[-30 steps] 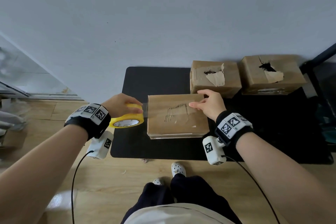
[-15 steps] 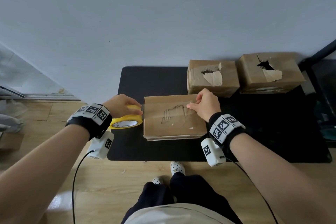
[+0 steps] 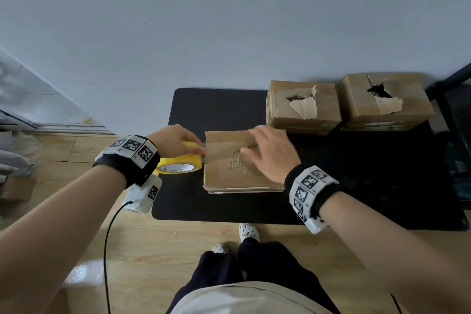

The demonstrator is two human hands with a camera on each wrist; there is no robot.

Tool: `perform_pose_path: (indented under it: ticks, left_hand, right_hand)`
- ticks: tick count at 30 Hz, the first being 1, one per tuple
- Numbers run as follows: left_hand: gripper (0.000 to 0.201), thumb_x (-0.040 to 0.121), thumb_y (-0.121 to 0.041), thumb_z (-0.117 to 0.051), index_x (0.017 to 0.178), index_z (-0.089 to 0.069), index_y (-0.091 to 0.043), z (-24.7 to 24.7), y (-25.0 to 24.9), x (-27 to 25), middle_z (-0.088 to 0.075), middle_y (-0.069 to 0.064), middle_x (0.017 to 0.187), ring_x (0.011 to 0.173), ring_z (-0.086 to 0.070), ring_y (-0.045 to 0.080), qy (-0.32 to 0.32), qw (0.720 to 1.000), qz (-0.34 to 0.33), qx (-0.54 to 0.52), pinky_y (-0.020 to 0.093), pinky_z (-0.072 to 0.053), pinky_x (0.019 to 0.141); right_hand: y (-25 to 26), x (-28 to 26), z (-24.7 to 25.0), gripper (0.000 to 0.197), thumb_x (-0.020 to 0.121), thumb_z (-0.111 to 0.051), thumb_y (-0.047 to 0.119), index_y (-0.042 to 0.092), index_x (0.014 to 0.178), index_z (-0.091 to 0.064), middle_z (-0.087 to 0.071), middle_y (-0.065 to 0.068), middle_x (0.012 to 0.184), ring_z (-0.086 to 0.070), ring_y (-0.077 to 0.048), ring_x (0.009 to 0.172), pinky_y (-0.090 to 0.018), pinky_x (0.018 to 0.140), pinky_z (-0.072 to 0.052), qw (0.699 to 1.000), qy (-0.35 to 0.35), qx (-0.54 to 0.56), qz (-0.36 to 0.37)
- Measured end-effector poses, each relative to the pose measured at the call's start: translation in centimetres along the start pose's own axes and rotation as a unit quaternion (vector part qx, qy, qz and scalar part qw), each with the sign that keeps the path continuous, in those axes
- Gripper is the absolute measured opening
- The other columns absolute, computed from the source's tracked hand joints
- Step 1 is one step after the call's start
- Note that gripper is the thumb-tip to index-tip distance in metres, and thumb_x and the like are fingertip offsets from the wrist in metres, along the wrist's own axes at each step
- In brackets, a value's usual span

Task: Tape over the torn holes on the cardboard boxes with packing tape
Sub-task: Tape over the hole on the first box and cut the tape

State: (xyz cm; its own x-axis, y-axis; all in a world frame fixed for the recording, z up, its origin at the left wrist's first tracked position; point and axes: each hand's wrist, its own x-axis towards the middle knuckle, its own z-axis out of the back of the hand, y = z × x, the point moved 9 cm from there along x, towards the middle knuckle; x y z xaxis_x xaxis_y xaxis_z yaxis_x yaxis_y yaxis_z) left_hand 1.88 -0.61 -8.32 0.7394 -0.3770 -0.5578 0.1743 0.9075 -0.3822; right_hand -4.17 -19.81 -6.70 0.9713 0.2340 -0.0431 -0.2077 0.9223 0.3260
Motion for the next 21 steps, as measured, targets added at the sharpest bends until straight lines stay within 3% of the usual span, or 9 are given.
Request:
perform_pose_path:
  ticks: [3, 6, 9, 17, 21]
  left_hand:
    - [0.03, 0.091, -0.04, -0.05, 0.113, -0.066, -0.028, 0.1, -0.2, 0.1, -0.063, -0.006, 0.117, 0.107, -0.052, 0.012, 0.007, 1.0, -0.006, 0.012, 0.029, -0.039, 0.097]
    - [0.03, 0.092, -0.036, -0.049, 0.116, -0.065, -0.028, 0.2, -0.1, 0.3, -0.062, -0.004, 0.121, 0.111, -0.052, 0.014, 0.009, 1.0, -0.003, 0.016, 0.031, -0.039, 0.1]
    - [0.03, 0.091, -0.034, -0.05, 0.118, -0.064, -0.03, 0.1, -0.1, 0.3, -0.062, -0.004, 0.122, 0.112, -0.053, 0.016, 0.01, 1.0, -0.005, 0.029, 0.032, -0.04, 0.1]
    - [0.031, 0.092, -0.035, -0.05, 0.119, -0.064, -0.026, -0.5, 0.1, 0.2, -0.064, -0.003, 0.12, 0.107, -0.056, 0.016, 0.009, 0.999, -0.003, 0.035, 0.029, -0.04, 0.096]
    - [0.031, 0.092, -0.036, -0.05, 0.117, -0.064, -0.027, -0.4, 0.1, 0.2, -0.065, -0.003, 0.118, 0.107, -0.056, 0.016, 0.013, 0.999, -0.003, 0.04, 0.033, -0.043, 0.098]
  right_hand:
    - [3.7, -0.5, -3.9, 0.077, 0.092, -0.023, 0.059, 0.011, 0.152, -0.013, -0.011, -0.004, 0.16, -0.008, -0.016, 0.148, -0.033, 0.119, -0.004, 0.991, 0.098, -0.028, 0.086]
    - [4.2, -0.7, -6.6, 0.086, 0.086, -0.007, 0.067, 0.013, 0.153, 0.003, 0.008, -0.001, 0.161, 0.006, -0.013, 0.148, -0.031, 0.119, 0.005, 0.982, 0.149, -0.063, 0.099]
    - [4.0, -0.7, -7.6, 0.089, 0.081, 0.007, 0.067, 0.014, 0.152, 0.007, 0.011, 0.0, 0.16, 0.009, -0.013, 0.147, -0.03, 0.118, 0.009, 0.98, 0.146, -0.09, 0.105]
    - [0.9, -1.6, -7.0, 0.082, 0.087, 0.002, 0.066, 0.015, 0.151, 0.01, 0.017, 0.003, 0.157, 0.012, -0.011, 0.146, -0.03, 0.119, 0.005, 0.985, 0.129, -0.083, 0.074]
    - [-1.8, -2.8, -5.9, 0.078, 0.092, -0.004, 0.063, 0.015, 0.151, 0.009, 0.016, 0.002, 0.158, 0.012, -0.01, 0.146, -0.029, 0.119, 0.005, 0.991, 0.108, -0.077, 0.034]
